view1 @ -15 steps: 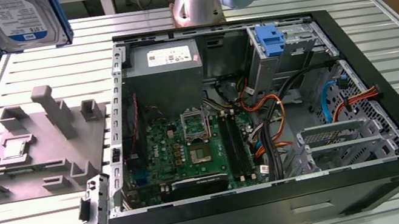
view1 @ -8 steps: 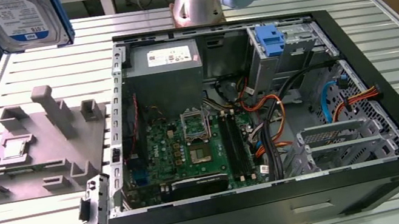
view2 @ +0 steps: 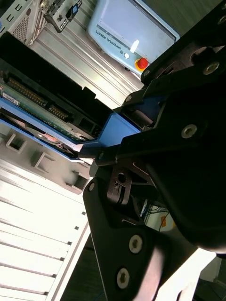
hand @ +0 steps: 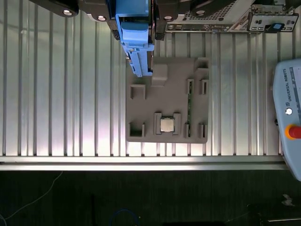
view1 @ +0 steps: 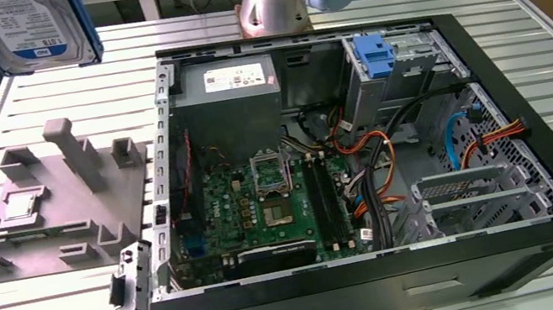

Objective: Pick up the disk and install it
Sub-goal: 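Pick up the disk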

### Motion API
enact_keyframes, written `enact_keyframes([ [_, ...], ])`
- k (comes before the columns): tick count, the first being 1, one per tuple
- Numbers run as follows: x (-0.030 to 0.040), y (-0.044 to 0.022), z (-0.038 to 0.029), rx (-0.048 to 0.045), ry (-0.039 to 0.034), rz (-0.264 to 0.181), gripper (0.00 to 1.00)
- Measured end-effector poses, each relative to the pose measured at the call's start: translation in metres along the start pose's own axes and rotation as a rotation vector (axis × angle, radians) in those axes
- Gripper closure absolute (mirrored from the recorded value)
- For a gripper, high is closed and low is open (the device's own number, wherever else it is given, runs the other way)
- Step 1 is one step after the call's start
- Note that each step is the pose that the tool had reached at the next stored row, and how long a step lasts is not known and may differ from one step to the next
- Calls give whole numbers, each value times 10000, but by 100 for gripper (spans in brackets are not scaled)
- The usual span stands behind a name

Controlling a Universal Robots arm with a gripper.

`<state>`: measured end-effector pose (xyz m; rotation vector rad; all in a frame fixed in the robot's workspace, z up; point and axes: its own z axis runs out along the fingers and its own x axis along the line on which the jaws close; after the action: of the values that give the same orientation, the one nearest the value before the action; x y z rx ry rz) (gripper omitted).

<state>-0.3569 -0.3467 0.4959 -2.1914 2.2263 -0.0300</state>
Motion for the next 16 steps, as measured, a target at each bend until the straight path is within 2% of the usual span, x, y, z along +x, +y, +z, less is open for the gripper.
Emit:
enact_keyframes([
  [6, 1, -9, 1, 1, 1, -1, 63],
  [16, -1, -74, 2, 1, 1, 0, 63],
])
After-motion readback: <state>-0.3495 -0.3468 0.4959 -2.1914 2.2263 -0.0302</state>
